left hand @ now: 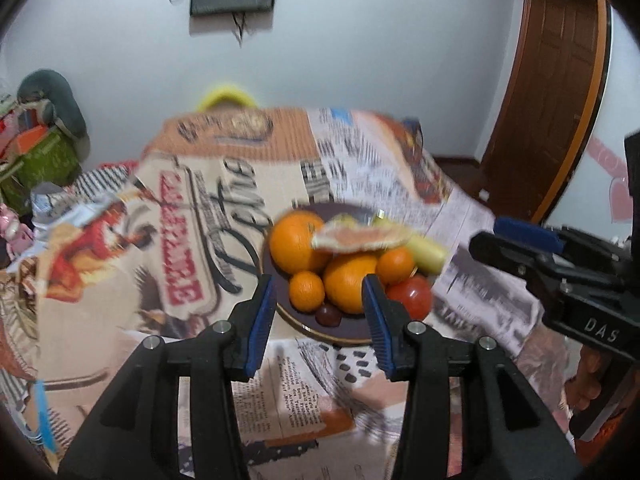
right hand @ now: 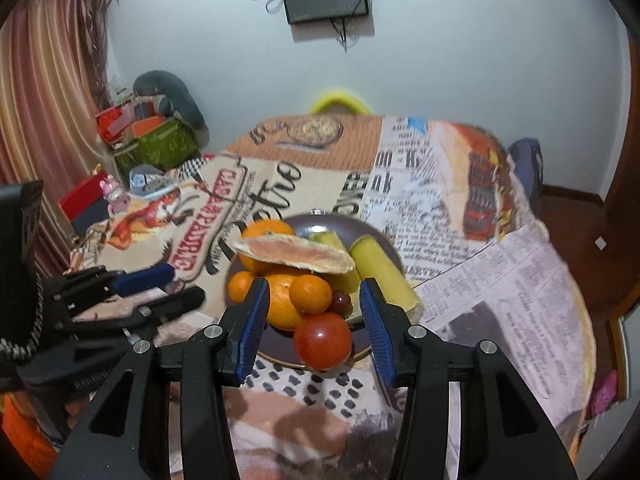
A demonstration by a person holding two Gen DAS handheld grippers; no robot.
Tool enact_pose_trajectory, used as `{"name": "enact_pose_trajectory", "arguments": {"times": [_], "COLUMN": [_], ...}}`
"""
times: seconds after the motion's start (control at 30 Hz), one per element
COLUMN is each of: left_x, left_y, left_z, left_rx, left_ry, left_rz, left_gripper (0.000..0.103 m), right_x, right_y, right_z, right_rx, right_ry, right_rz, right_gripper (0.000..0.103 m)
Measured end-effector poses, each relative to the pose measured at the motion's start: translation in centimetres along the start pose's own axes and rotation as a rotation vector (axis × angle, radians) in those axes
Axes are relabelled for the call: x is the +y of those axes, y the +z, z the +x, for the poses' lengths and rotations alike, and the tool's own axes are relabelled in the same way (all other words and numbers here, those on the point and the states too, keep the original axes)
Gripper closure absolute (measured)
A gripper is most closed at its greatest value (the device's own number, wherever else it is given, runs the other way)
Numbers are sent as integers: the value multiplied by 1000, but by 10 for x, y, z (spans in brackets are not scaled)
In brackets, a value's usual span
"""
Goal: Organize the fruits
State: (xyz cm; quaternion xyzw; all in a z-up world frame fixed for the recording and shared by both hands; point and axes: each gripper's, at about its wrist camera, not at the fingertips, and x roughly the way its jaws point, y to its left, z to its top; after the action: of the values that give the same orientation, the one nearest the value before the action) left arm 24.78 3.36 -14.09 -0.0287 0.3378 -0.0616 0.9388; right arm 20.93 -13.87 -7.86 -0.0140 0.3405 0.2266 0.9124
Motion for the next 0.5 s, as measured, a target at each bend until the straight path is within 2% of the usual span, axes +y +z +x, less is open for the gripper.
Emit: {"name": "enact_pose_trajectory", "arguments": {"times": [0.2, 0.4, 0.5], "left_x": [-11, -31, -42], "left_y": [16, 17, 13], "left_z": [-90, -173, -207], "left_rx": [-184, -355, -423], "left_ry": [6, 21, 26], "left_rz": [1, 34, 50], "left_gripper": [59, 59, 54], "right_x": [16, 32, 40], "right_y": [11, 14, 10], "right_z": [-69, -135, -165], "right_rx": [-128, -269, -337], "right_ry": [-13, -11, -17], "right_rz": [-17, -33, -40], "right_gripper": [60, 60, 60]}}
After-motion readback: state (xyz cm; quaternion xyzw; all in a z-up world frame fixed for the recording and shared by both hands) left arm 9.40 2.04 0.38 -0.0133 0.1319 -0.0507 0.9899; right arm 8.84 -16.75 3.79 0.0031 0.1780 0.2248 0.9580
